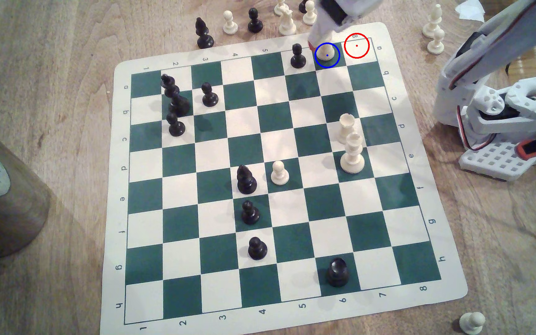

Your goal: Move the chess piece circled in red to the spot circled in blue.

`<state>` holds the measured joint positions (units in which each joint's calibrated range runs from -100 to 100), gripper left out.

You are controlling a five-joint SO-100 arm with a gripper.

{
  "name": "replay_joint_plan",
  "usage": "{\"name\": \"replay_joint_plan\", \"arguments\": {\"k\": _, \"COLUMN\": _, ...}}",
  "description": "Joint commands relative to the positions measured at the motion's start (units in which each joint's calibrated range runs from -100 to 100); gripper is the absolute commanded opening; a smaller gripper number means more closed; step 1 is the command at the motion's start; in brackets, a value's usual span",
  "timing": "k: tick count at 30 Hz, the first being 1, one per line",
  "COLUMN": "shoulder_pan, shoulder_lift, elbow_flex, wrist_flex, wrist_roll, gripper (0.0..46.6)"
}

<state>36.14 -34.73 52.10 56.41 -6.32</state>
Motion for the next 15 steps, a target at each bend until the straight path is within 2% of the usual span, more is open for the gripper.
{"name": "replay_joint_plan", "arguments": {"k": 1, "shoulder_pan": -5.12, "shoulder_lift": -16.20, "elbow_flex": -4.41, "wrist_flex": 12.71, "wrist_roll": -0.44, "gripper": 22.2}}
{"name": "replay_joint_plan", "arguments": {"k": 4, "shoulder_pan": -8.25, "shoulder_lift": -19.60, "elbow_flex": -7.77, "wrist_flex": 17.95, "wrist_roll": -1.22, "gripper": 22.2}}
{"name": "replay_joint_plan", "arguments": {"k": 8, "shoulder_pan": -15.29, "shoulder_lift": -25.97, "elbow_flex": -12.12, "wrist_flex": 27.37, "wrist_roll": -2.20, "gripper": 21.6}}
{"name": "replay_joint_plan", "arguments": {"k": 12, "shoulder_pan": -20.30, "shoulder_lift": -29.87, "elbow_flex": -12.66, "wrist_flex": 31.46, "wrist_roll": -2.93, "gripper": 18.4}}
{"name": "replay_joint_plan", "arguments": {"k": 15, "shoulder_pan": -23.89, "shoulder_lift": -33.27, "elbow_flex": -11.94, "wrist_flex": 32.28, "wrist_roll": -3.81, "gripper": 12.0}}
